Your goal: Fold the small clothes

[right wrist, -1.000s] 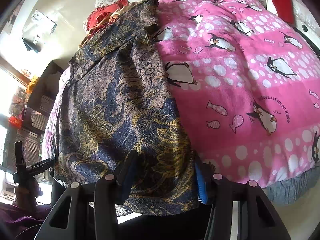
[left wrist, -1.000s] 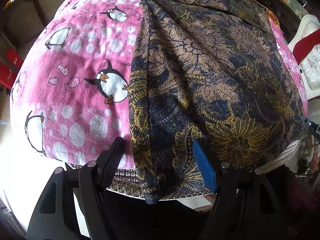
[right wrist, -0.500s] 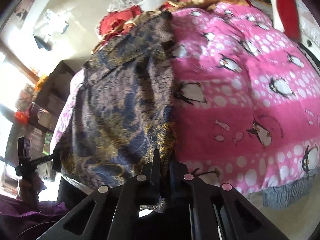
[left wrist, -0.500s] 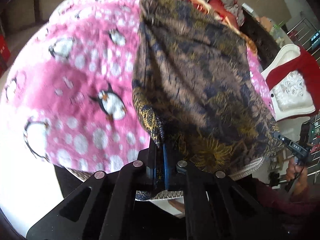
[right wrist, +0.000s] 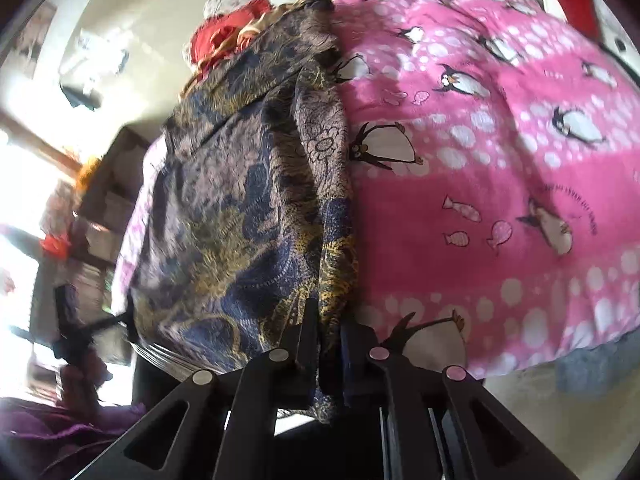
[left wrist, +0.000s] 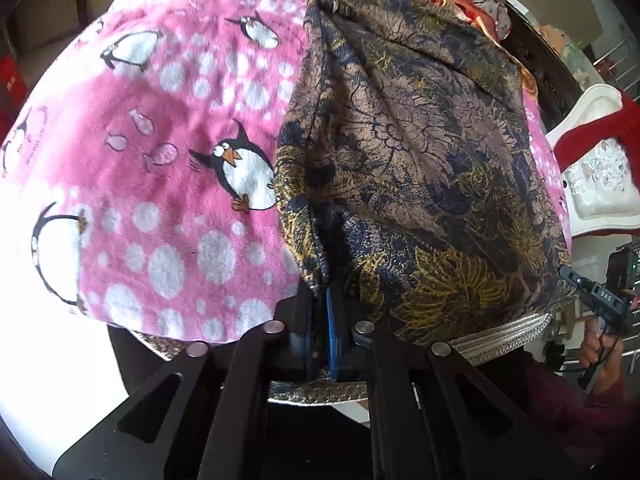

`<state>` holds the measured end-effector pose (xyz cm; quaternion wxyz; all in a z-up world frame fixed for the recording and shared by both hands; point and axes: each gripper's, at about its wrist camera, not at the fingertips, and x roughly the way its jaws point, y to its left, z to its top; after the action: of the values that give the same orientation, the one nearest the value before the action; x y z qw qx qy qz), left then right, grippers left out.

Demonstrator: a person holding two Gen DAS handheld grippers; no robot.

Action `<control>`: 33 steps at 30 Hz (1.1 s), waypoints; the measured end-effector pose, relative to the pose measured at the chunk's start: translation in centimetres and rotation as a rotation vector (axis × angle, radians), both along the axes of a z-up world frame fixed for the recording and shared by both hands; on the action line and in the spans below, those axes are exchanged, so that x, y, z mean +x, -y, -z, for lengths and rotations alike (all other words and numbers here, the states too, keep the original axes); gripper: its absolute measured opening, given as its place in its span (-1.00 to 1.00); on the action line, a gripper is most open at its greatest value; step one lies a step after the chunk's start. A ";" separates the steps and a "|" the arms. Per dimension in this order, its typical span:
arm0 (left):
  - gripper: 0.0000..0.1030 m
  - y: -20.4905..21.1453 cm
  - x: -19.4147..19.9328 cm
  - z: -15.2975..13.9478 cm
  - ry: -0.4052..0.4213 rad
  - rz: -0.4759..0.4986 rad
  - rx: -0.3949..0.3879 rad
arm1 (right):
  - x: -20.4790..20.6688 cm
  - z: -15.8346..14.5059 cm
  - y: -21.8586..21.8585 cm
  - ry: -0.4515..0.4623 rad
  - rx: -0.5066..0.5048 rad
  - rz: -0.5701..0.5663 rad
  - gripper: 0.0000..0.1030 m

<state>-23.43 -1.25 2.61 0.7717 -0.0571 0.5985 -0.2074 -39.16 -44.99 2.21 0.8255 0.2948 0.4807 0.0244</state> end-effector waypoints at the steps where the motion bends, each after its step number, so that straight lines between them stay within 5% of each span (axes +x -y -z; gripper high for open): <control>1: -0.92 0.0 0.1 0.0 -0.006 -0.003 -0.005 | 0.1 0.1 0.2 0.005 0.020 0.002 -0.63; 3: -0.72 0.0 0.6 0.2 -0.024 -0.009 -0.024 | 0.3 0.2 0.4 0.018 0.064 0.001 -0.33; 5: -0.69 -0.2 0.8 0.3 -0.037 -0.024 -0.044 | 0.7 0.1 0.1 0.019 0.060 -0.017 -0.33; 8: -0.70 0.5 0.8 0.3 -0.010 -0.002 -0.031 | 1.4 -0.4 -1.3 0.007 -0.061 -0.082 -0.89; 11: -0.90 1.0 0.4 -0.7 0.028 0.041 -0.028 | 1.1 -0.9 -1.0 0.024 -0.062 -0.054 -0.90; 16: -0.92 -1.2 -0.6 -3.3 0.065 0.047 -0.114 | -1.7 -3.3 -0.4 0.057 -0.102 -0.033 -0.93; 20: -0.92 -1.7 -0.4 -3.7 0.066 0.036 -0.133 | -2.0 -2.4 0.3 0.043 -0.026 -0.014 -0.93; 25: -0.92 -0.9 1.9 -6.0 0.117 0.044 -0.187 | 1.2 -3.4 0.2 0.100 0.055 -0.045 -0.93; 33: -0.92 1.9 12.6 -11.4 0.300 0.010 -0.258 | 12.8 -10.7 3.2 0.324 -0.036 -0.013 -0.93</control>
<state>-10.84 -3.16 14.06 0.8376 -0.1208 0.4455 -0.2923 -26.39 -48.16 12.86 0.8971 0.2693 0.3436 0.0685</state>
